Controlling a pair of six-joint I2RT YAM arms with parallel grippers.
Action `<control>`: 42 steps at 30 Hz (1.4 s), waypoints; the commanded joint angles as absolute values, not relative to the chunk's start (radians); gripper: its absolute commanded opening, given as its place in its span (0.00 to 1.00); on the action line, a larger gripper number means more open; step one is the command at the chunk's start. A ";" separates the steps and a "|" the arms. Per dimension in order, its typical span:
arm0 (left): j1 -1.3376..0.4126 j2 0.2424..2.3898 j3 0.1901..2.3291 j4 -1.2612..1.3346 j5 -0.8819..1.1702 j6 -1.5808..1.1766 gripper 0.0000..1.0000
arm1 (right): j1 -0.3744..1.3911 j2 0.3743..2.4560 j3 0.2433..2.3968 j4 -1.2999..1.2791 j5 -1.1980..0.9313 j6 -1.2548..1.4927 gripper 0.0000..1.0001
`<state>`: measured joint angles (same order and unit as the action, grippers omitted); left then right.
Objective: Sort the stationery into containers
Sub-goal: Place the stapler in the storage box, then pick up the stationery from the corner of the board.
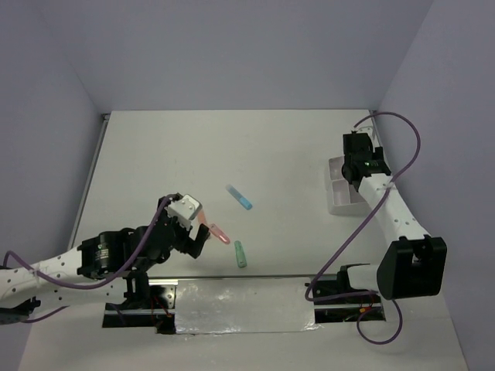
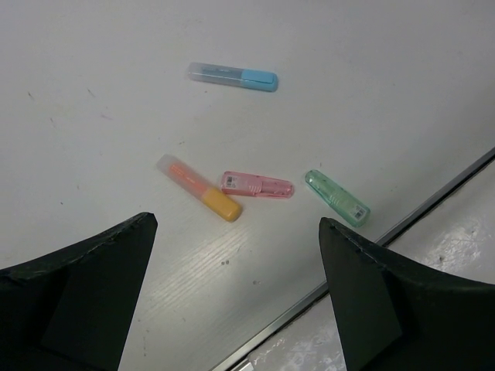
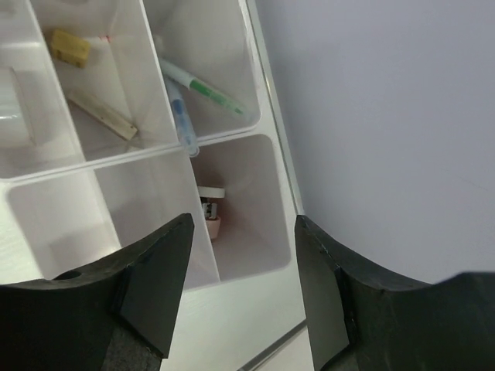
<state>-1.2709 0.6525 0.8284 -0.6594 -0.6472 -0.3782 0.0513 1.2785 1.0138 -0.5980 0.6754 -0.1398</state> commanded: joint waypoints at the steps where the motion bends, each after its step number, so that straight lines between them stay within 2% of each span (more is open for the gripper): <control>1: -1.276 0.657 0.825 -0.657 -0.699 -0.422 0.99 | 0.048 1.255 1.103 -0.641 0.645 -0.074 0.62; 3: -1.275 0.672 0.825 -0.675 -0.765 -0.446 0.99 | 0.063 1.214 1.146 -0.652 0.531 -0.019 0.71; 4: -1.275 0.679 0.827 -0.686 -0.796 -0.462 0.99 | 0.074 1.189 1.155 -0.646 0.484 -0.005 0.99; 5: -1.275 0.702 0.834 -0.701 -0.830 -0.509 0.99 | 0.101 1.136 1.163 -0.638 0.432 0.035 1.00; 10: -1.238 0.793 0.856 -0.756 -0.916 -0.580 0.99 | 0.195 0.974 1.134 -0.555 0.218 0.152 1.00; 12: -1.128 0.863 0.880 -0.750 -0.878 -0.591 0.99 | 0.216 0.962 1.131 -0.563 0.135 0.224 1.00; 13: -1.012 0.885 0.890 -0.715 -0.771 -0.577 0.99 | 0.227 0.950 1.123 -0.561 0.067 0.239 1.00; 15: -0.890 0.958 0.908 -0.664 -0.604 -0.558 0.99 | 0.289 0.939 1.089 -0.561 0.060 0.264 1.00; 16: -0.800 0.985 0.916 -0.625 -0.449 -0.549 0.99 | 0.316 0.931 1.077 -0.564 0.124 0.274 1.00; 17: -0.773 1.039 0.939 -0.618 -0.404 -0.552 0.99 | 0.342 0.933 1.066 -0.577 0.168 0.270 1.00; 20: -0.761 1.141 0.977 -0.630 -0.426 -0.639 0.99 | 0.462 0.982 1.091 -0.682 0.376 0.281 1.00; 23: -0.764 1.244 1.037 -0.673 -0.401 -0.742 0.99 | 0.506 1.026 1.082 -0.729 0.298 0.324 1.00; 26: -0.785 1.322 1.083 -0.733 -0.457 -0.865 0.99 | 0.587 1.011 0.985 -0.641 0.194 0.347 1.00; 34: -0.802 1.272 1.083 -0.857 -0.584 -1.098 0.99 | 0.975 1.069 0.813 -0.462 0.397 0.638 0.99; 35: -0.802 1.256 1.081 -0.874 -0.610 -1.097 0.99 | 1.044 1.092 0.822 -0.460 0.414 0.655 0.97; 38: -0.802 1.209 1.106 -0.939 -0.693 -1.043 0.99 | 1.104 1.225 0.891 -0.494 0.446 0.686 0.89; 39: -0.801 1.198 1.117 -0.945 -0.702 -0.982 0.99 | 1.129 1.291 0.908 -0.502 0.431 0.683 0.80; 42: -0.799 1.166 1.156 -0.969 -0.735 -0.908 0.99 | 1.175 1.391 0.962 -0.494 0.414 0.681 0.66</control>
<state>-0.8009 1.2026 1.0946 -0.9157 -0.6426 -0.9848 1.1381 1.3270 0.8948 -0.5308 0.3771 0.6350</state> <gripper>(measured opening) 0.993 0.700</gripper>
